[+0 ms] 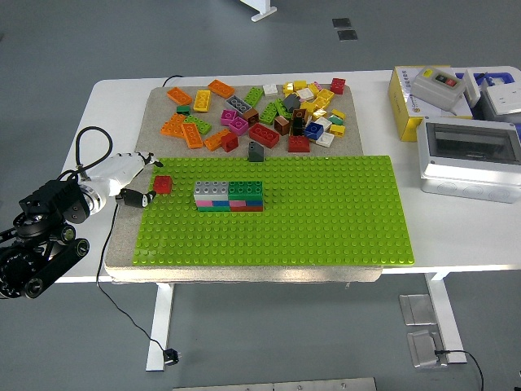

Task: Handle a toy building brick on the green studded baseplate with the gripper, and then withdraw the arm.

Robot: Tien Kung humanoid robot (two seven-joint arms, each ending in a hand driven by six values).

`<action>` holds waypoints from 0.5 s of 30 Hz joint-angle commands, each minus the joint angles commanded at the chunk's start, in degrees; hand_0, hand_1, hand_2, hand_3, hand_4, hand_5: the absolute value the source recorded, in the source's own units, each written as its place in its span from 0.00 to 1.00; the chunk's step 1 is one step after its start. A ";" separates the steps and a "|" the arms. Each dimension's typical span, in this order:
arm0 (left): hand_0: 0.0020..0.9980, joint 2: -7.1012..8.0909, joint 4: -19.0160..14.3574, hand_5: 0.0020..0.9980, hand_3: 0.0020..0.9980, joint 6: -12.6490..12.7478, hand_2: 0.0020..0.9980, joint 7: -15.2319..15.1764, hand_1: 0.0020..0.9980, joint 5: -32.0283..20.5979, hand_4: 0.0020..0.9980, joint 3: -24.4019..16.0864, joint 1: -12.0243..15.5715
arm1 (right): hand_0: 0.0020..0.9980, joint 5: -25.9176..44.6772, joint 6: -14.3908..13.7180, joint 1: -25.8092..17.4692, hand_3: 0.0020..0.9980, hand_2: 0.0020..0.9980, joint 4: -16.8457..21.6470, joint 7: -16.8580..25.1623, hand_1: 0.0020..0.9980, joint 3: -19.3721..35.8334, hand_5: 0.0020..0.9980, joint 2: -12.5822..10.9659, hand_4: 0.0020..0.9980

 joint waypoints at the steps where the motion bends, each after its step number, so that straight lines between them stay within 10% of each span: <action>1: 1.00 -0.12 0.16 0.18 0.82 -0.02 1.00 0.00 1.00 -0.12 0.65 0.13 -0.05 | 0.69 -0.02 0.00 0.01 0.66 0.66 0.00 0.00 0.64 0.01 0.80 0.00 0.45; 15: 1.00 -1.39 2.85 0.19 0.79 -0.73 1.00 -0.13 1.00 -2.73 0.66 1.70 -1.04 | 0.69 0.24 0.04 0.02 0.66 0.66 0.00 0.11 0.64 -0.55 0.80 0.10 0.45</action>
